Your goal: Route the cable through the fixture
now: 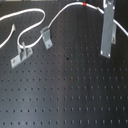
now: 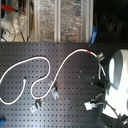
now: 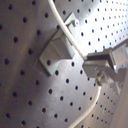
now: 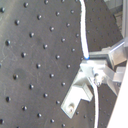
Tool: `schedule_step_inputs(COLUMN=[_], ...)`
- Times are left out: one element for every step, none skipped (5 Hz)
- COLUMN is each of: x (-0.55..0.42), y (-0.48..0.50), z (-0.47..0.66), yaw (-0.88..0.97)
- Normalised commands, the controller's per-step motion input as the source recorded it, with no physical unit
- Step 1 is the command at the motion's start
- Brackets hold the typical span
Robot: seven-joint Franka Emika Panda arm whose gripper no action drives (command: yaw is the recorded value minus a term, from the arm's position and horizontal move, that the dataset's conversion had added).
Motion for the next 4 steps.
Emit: schedule_step_inputs(x=[-0.012, -0.161, -0.011, -0.209], y=[0.004, 0.010, 0.004, 0.109], z=[0.00, 0.28, 0.03, 0.17], yaw=[0.00, 0.00, 0.00, 0.07])
